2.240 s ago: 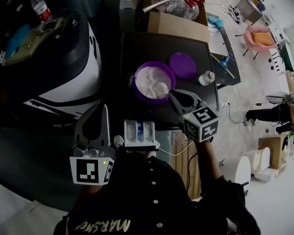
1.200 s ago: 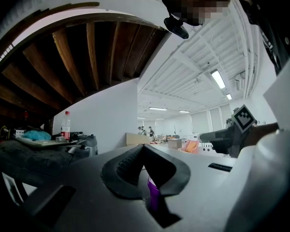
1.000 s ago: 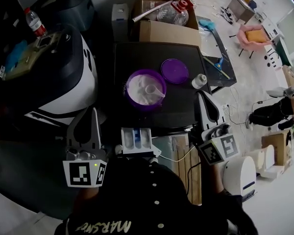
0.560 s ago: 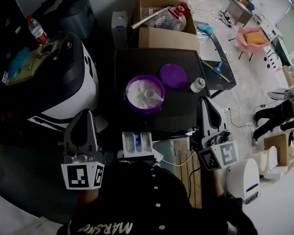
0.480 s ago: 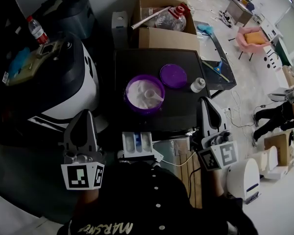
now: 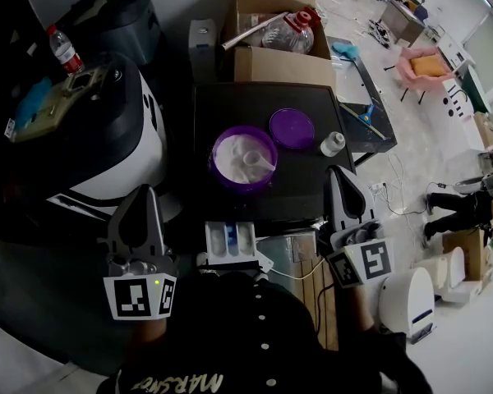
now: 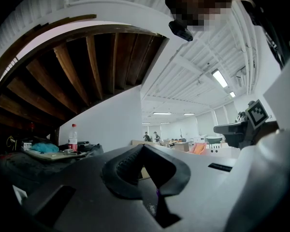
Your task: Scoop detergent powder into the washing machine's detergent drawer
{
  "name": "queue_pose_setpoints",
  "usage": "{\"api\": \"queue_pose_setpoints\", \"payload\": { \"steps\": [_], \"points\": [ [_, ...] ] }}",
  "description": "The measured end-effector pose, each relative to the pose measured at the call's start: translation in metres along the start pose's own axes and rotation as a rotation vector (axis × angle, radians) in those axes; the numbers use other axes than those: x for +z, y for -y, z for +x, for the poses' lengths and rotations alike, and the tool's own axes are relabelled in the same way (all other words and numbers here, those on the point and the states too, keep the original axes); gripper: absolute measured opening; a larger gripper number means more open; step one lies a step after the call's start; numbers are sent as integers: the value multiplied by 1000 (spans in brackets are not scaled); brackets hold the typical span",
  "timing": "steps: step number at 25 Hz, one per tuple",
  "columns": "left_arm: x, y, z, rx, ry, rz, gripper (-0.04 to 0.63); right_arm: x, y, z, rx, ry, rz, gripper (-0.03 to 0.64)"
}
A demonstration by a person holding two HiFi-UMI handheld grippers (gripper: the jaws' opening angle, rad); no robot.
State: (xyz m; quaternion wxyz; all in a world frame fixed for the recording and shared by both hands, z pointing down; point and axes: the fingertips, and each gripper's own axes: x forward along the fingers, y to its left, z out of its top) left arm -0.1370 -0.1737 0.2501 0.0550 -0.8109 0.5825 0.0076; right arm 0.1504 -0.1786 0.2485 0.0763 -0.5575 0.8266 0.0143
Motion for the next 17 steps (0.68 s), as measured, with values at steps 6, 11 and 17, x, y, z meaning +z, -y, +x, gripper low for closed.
{"api": "queue_pose_setpoints", "payload": {
  "steps": [6, 11, 17],
  "points": [
    [0, -1, 0, 1, 2, -3, 6, -12, 5, -2, -20, -58, -52, 28],
    [1, -5, 1, 9, 2, 0, 7, -13, 5, 1, -21, -63, -39, 28],
    [0, -4, 2, 14, -1, -2, 6, -13, 4, 4, -25, -59, -4, 28]
  ]
}}
